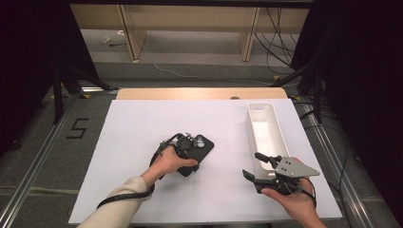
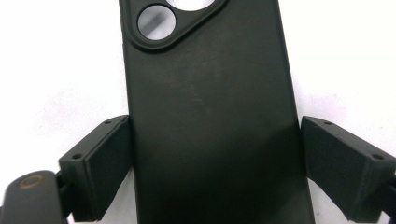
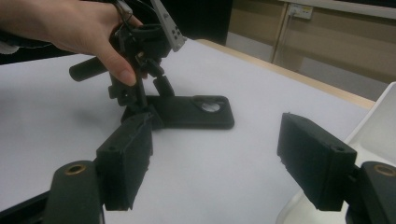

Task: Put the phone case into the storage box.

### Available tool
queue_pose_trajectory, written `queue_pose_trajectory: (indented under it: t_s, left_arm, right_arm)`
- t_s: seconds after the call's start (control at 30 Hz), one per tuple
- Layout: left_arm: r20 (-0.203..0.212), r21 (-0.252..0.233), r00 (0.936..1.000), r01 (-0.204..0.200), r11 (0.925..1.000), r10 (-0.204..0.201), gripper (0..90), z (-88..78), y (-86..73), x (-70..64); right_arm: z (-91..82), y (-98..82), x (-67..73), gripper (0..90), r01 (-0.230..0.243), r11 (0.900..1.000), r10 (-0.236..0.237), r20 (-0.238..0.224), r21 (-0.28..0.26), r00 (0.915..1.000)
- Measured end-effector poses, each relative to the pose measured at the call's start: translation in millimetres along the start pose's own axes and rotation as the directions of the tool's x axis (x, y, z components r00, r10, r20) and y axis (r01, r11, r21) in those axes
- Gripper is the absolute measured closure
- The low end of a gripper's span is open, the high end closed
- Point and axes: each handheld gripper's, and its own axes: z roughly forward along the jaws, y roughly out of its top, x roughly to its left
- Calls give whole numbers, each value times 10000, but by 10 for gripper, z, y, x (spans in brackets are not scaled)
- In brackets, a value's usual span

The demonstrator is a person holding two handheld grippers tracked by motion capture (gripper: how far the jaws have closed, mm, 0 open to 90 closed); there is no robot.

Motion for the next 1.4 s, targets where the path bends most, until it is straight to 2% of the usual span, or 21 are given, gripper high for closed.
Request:
queue_pose_trajectory:
  t_s: [0.63, 0.83, 1.1, 1.4]
  left_arm:
    - [9, -375, 9997, 227, 9990, -227, 148, -26, -46, -9]
    - [-51, -484, 9999, 156, 9987, -159, 156, -46, -63, 2]
    - [-59, -602, 9996, 276, 9978, -280, 158, -59, -88, 35]
    - [3, -1160, 9994, 350, 9926, -352, 159, -150, -74, 14]
  right_arm:
    - [0, -10, -13, 279, -72, 10000, 72, 43, 16, 10000]
    - [-2, -11, -13, 279, -106, 9999, 106, 61, 9, 9999]
    - [-5, -13, -19, 279, -127, 9999, 127, 88, 25, 9999]
    - [-7, -12, -21, 280, -126, 9999, 126, 121, -16, 9998]
